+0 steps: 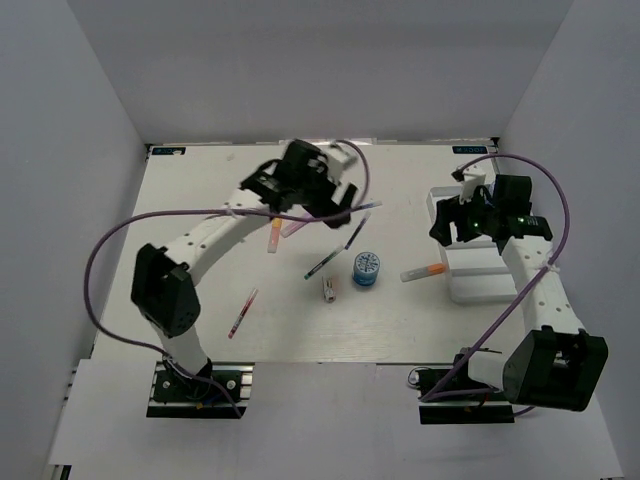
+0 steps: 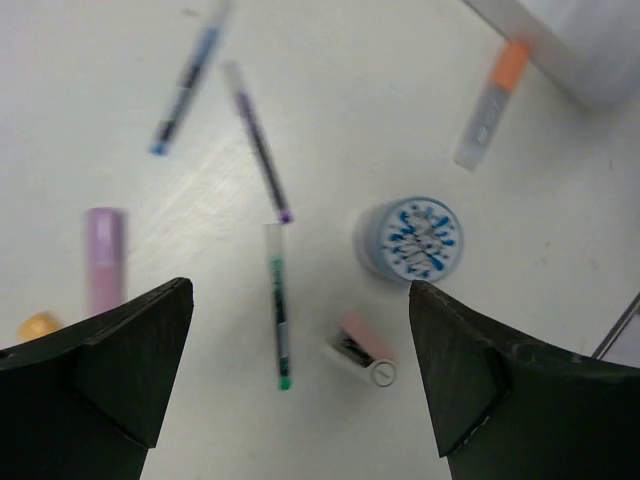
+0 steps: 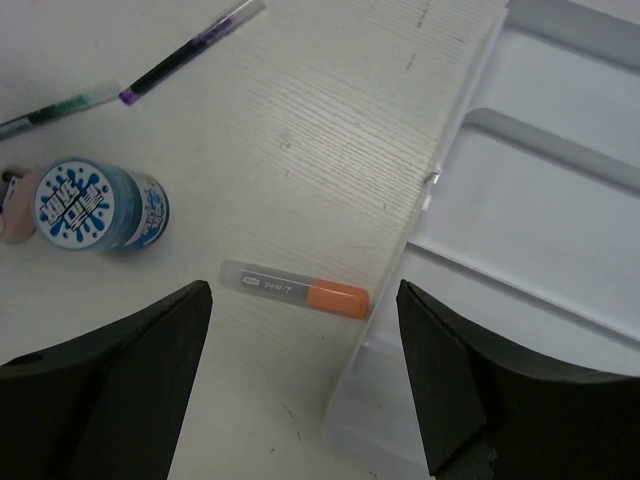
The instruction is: Sort the stationery into containers
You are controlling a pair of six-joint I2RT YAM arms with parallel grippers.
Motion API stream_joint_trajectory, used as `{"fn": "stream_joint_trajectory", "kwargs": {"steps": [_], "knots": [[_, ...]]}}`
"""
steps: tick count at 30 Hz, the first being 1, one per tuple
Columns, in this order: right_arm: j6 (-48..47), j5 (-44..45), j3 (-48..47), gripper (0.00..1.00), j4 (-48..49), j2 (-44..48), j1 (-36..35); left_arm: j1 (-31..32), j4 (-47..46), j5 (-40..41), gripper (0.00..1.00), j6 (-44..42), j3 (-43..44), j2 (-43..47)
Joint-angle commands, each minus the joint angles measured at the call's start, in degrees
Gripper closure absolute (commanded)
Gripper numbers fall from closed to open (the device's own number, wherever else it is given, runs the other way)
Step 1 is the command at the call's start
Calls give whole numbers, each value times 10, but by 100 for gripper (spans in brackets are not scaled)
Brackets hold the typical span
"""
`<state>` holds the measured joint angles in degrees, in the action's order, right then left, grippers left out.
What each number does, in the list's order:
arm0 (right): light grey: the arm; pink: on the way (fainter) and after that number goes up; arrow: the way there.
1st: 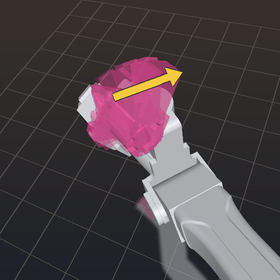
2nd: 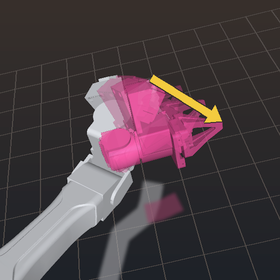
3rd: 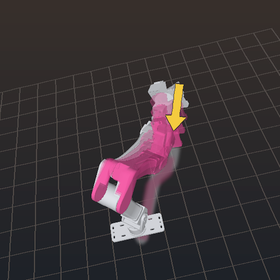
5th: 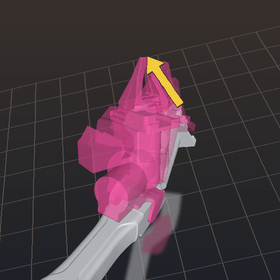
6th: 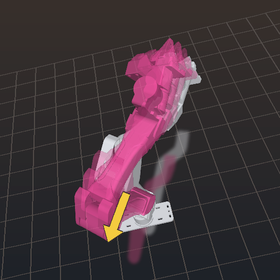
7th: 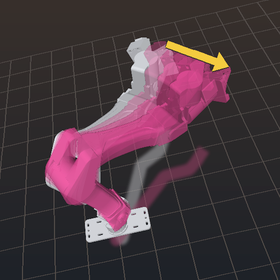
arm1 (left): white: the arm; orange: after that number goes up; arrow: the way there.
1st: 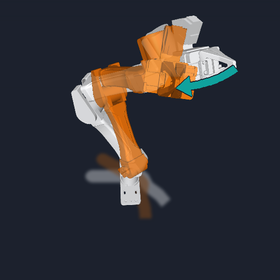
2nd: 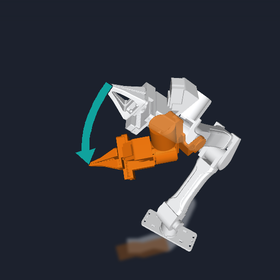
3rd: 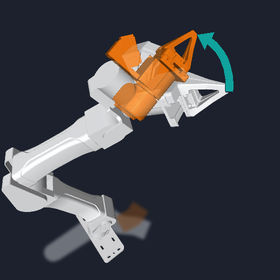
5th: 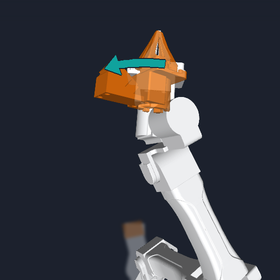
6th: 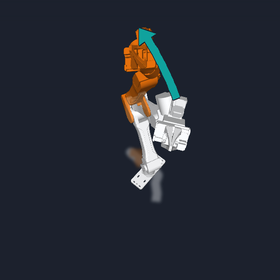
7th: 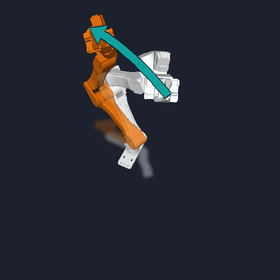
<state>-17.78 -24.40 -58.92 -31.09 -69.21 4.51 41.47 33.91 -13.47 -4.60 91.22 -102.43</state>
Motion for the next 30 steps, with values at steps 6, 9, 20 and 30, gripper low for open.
{"fn": "stream_joint_trajectory", "kwargs": {"steps": [6, 9, 20, 30], "knots": [[-89, -27, -19, 16, -46, -28, -119, -230, 16, -63, 2, 121, -34, 100], [-74, 2, -16, 11, -31, -53, -158, -293, 5, -55, 2, 138, -104, 127], [3, 47, -18, 11, 32, -132, -269, -380, -27, -14, 2, 134, -279, 253], [25, 77, -30, 11, 51, -171, -340, -410, -34, -26, 2, 143, -284, 244]]}}
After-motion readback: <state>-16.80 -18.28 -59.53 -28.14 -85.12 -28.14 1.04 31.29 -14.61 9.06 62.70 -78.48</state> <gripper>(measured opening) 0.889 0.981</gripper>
